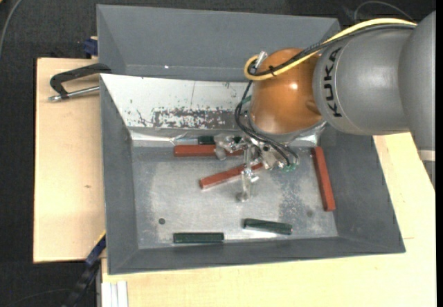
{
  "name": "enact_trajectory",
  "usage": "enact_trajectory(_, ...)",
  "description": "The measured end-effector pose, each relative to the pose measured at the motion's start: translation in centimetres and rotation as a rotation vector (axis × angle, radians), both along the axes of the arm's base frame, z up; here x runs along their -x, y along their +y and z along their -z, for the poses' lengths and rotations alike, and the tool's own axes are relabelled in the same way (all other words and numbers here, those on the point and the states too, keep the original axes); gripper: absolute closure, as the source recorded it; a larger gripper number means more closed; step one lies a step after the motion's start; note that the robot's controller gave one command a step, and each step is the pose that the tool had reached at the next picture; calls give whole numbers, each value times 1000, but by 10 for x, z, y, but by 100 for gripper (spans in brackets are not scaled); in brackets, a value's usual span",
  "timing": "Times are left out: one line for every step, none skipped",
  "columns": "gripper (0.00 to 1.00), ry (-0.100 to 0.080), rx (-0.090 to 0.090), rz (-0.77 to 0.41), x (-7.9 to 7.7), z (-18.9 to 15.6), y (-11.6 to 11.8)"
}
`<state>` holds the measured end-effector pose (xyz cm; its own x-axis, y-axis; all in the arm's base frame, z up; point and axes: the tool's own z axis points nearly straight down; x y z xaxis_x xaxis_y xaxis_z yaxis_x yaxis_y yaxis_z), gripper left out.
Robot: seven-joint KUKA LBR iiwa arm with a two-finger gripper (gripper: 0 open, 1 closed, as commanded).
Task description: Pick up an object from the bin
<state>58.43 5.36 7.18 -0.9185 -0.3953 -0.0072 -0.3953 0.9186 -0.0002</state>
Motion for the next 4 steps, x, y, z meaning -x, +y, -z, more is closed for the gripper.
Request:
enact_trajectory(0,0,0,-77,-12,0,-35)
enact_trajectory(0,4,1,-181,16,1,-11)
enact_trajectory(100,4,1,-179,16,1,-12)
enact_trajectory(100,0,2,-273,16,-142,-8)
